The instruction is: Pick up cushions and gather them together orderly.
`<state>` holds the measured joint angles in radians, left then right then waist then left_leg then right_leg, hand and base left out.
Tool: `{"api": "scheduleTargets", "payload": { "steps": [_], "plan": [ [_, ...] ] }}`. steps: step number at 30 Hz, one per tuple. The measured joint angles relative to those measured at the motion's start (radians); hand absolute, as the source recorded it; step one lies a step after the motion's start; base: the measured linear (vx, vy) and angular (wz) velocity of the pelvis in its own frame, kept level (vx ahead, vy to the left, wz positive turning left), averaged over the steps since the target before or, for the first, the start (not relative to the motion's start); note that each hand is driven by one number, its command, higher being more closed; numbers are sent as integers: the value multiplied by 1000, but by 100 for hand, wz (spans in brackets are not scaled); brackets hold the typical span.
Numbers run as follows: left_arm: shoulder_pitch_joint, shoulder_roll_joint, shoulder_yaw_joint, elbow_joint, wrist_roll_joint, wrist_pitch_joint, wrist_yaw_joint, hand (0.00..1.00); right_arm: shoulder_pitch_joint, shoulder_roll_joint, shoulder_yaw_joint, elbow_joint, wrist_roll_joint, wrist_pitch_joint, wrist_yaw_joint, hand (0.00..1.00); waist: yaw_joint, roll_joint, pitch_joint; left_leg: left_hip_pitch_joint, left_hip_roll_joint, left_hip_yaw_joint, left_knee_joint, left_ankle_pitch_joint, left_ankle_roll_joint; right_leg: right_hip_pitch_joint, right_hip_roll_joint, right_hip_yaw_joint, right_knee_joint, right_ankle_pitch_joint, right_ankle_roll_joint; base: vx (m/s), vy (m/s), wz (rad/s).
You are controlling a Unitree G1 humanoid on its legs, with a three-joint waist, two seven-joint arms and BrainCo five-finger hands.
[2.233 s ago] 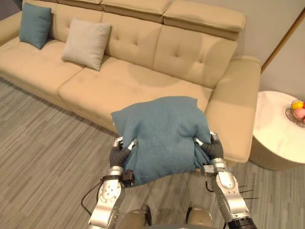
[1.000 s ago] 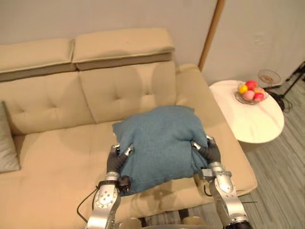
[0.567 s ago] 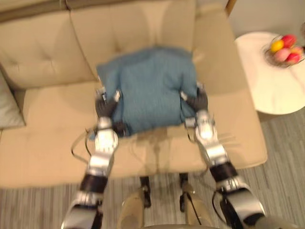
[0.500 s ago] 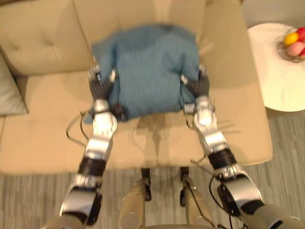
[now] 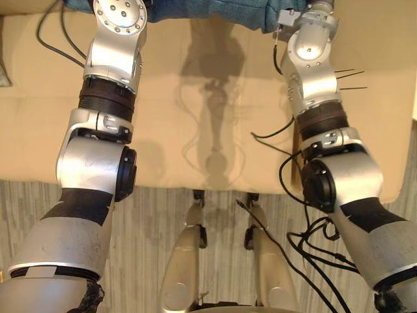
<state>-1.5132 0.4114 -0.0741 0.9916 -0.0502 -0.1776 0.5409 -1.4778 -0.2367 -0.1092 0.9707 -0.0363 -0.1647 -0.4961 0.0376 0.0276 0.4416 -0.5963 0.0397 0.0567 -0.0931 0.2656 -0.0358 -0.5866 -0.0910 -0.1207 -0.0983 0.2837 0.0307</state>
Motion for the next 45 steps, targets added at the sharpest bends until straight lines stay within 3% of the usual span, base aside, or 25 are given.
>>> {"api": "scheduleTargets", "payload": {
  "steps": [6, 11, 18, 23, 27, 29, 34, 39, 45],
  "plan": [
    [148, -61, 129, -1, -59, 0, -86, 0, 108, -7, 53, -2, 49, 24, 60, 0, -1, 1, 24, -52, 7, 0, 0, 5, -4, -43, -2, -13, 0, 0, 0, 10, 86, 8],
    [394, -132, 233, -4, -65, 7, -132, 0, 297, 41, 163, -137, 76, 15, 112, 0, -21, 1, 23, -38, 20, 18, 2, 0, -9, -45, 1, 0, 26, -1, 1, 11, 85, -7],
    [595, -157, 274, -123, -67, 13, -170, 0, 489, 79, 190, -295, 75, 3, 155, 0, -16, 0, 23, -6, 52, 60, 11, -12, -24, -45, 23, 17, 77, -48, -20, -69, 19, -12],
    [785, -154, 182, -393, -78, -28, -171, 0, 691, 54, 195, -594, 74, -25, 171, 0, 0, 0, 23, 53, 75, 72, 21, -11, -27, 13, 41, 12, 87, -55, -23, -57, -23, -3],
    [1016, -178, 102, -597, -94, -68, -197, 0, 942, 43, 206, -774, 67, -49, 203, 0, 7, 0, 9, 145, 82, 51, 45, -34, -39, 91, 39, -12, 168, -127, -27, 3, -16, 18],
    [1212, -236, 75, -654, -94, -78, -235, 0, 1160, 54, 214, -810, 53, -60, 254, 0, 14, -2, -69, 181, 79, 44, 76, -77, -42, 112, 30, -15, 237, -193, -19, 108, -29, 14],
    [1554, -290, 66, -579, -92, -80, -350, 0, 1515, 75, 179, -686, 8, -65, 372, 0, 2, -1, -192, 321, 64, 47, 103, -154, -45, 237, 17, -13, 287, -281, 0, 142, -12, 2],
    [1625, -287, 89, -241, -40, -59, -454, 0, 1622, 69, 50, -279, -67, -45, 433, 0, -30, -4, -274, 457, 63, 64, 89, -190, -45, 381, 22, -1, 230, -286, 10, 100, 25, -9],
    [1672, -278, 131, -89, 51, -36, -496, 0, 1672, 56, -40, -81, -133, -17, 454, 0, -47, -8, -333, 585, 63, 148, 55, -222, -49, 478, 40, 85, 146, -262, 28, 48, 30, -42]
  ]
}}
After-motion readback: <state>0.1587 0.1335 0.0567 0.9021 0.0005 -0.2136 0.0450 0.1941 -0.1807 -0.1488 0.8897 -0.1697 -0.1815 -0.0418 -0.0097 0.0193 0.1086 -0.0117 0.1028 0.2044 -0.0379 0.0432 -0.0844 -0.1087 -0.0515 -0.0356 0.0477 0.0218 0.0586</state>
